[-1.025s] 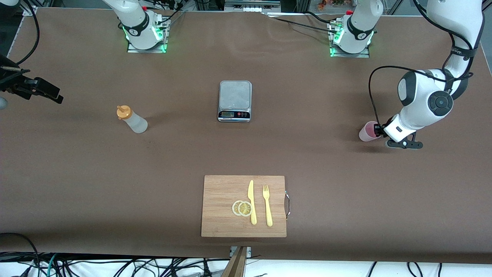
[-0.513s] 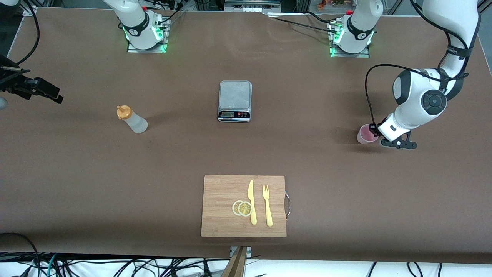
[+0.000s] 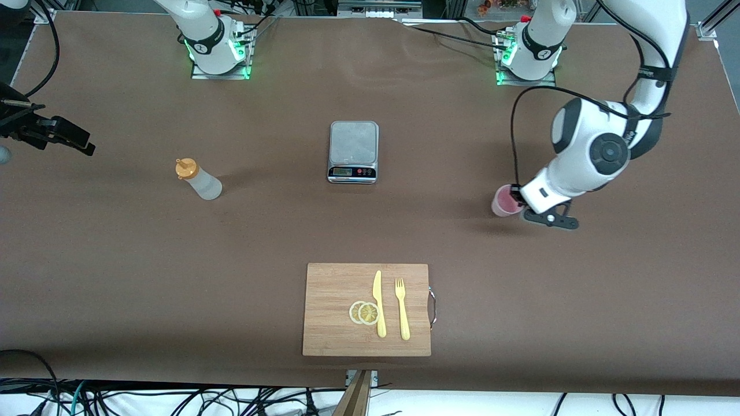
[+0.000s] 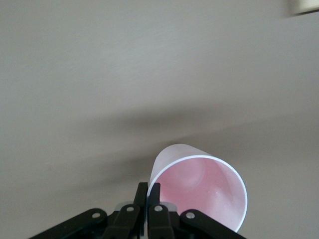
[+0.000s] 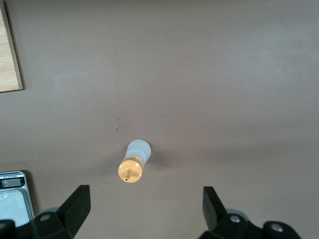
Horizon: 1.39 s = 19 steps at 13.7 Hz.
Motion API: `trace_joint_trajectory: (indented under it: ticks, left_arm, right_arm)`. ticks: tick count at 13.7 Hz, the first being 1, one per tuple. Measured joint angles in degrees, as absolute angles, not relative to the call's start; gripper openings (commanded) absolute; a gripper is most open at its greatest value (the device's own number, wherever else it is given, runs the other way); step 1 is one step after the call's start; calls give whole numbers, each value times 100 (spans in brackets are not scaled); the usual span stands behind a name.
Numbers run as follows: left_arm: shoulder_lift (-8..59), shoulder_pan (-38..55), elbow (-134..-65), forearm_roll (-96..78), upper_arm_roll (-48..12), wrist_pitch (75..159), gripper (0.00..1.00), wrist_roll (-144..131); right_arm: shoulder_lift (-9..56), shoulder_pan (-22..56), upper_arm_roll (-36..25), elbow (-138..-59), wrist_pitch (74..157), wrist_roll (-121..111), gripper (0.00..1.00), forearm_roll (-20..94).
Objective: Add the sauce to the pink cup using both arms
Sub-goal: 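Carry the pink cup with the left gripper onto the scale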
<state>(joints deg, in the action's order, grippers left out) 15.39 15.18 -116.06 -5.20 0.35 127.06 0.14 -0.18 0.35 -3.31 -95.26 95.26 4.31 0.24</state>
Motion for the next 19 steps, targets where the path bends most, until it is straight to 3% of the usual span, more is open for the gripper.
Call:
trace_joint_trajectory:
  ticks: [9, 19]
  left_arm:
    - [1901, 4181, -10920, -981, -45, 12699, 0, -2283]
    - [2565, 5274, -10706, -1023, -33, 13495, 0, -3230]
  right_arm:
    - [-18, 36, -329, -9526, 9526, 431, 100, 24]
    - [-8, 36, -325, -9527, 9534, 431, 100, 24]
